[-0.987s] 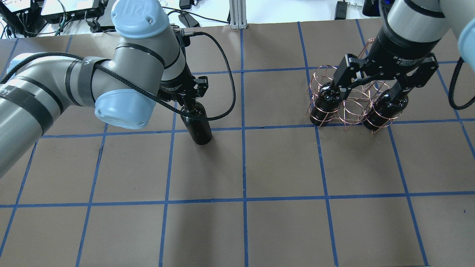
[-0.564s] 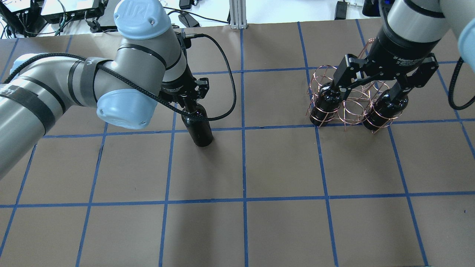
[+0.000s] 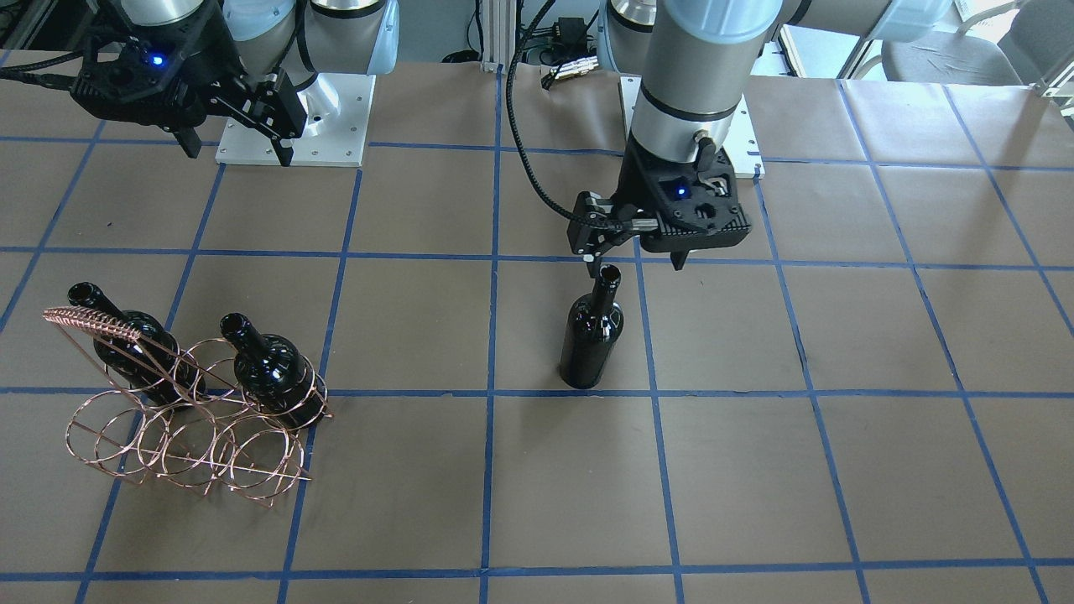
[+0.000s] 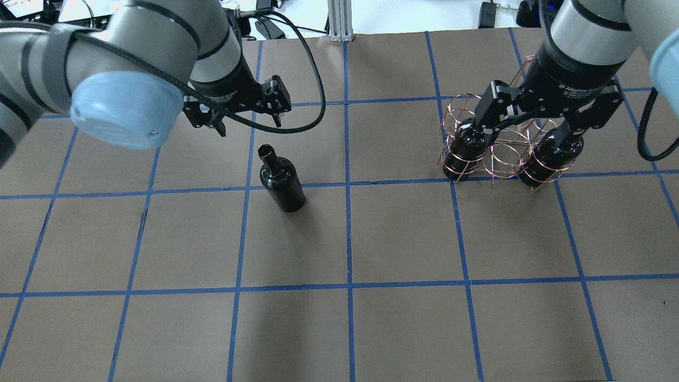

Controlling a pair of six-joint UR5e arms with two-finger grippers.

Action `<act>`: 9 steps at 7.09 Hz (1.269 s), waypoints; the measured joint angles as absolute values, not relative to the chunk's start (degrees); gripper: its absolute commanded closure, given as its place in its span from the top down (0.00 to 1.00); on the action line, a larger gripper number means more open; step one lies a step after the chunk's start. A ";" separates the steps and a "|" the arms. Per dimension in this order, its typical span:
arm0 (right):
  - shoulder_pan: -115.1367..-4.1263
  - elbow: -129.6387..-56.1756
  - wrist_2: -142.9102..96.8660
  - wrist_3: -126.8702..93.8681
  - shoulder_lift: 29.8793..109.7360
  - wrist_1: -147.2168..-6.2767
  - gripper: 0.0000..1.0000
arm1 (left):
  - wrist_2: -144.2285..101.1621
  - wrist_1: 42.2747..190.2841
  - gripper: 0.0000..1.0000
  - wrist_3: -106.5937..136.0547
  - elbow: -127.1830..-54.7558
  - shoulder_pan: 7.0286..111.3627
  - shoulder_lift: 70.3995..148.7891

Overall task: Place wine into wine basket
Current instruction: 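Open the left gripper and withdraw it while the right arm reaches toward the bottle, then lower the right gripper over the bottle neck and close it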

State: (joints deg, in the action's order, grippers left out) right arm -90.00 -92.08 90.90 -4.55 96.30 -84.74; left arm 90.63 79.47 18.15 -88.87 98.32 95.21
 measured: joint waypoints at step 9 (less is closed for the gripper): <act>-122.51 -81.25 89.02 -42.01 74.92 -101.24 0.99 | 95.35 87.05 1.00 3.62 -85.05 78.89 92.49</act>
